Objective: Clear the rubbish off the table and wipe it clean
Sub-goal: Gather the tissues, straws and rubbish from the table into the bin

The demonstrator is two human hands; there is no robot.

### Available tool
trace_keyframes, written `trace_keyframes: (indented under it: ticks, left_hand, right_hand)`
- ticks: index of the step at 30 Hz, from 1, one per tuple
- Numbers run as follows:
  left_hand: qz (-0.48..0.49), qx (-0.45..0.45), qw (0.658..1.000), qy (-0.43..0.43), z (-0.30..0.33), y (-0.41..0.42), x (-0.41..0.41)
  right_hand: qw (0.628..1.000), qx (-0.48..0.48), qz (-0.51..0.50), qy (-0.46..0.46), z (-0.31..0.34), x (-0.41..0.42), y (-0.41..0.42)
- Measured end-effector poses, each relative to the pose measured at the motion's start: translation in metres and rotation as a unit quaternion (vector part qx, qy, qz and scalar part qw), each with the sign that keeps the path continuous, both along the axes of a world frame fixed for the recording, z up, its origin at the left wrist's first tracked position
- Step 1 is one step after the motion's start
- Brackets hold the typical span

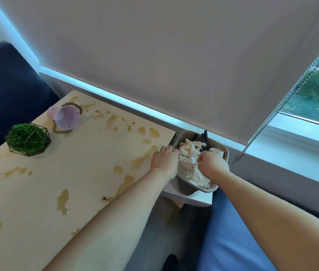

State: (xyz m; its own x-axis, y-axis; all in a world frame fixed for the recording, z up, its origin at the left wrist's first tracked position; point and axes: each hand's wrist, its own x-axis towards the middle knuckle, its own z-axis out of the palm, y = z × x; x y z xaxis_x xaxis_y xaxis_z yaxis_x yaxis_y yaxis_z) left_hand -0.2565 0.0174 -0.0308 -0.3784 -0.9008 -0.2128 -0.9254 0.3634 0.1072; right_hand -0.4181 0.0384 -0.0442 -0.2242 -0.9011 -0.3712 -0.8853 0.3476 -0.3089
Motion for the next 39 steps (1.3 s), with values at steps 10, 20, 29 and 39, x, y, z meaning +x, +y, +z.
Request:
trace_keyframes:
  ticks: [10,20,29,39]
  left_hand:
    - [0.109,0.057,0.988,0.092,0.073,0.027,0.118]
    - [0.287,0.071,0.954,0.058,0.101,0.131,0.289]
    - [0.41,0.028,0.908,0.085,0.103,0.256,0.416]
    - [0.583,0.032,0.807,0.086,0.09,0.368,0.507]
  right_hand:
    - [0.988,-0.067,0.142,0.003,0.068,0.09,0.008]
    - [0.945,-0.024,0.325,-0.019,0.092,0.267,0.054]
    - [0.879,-0.025,0.476,-0.013,0.087,0.418,0.134]
    - [0.797,-0.007,0.599,-0.072,0.08,0.547,0.202]
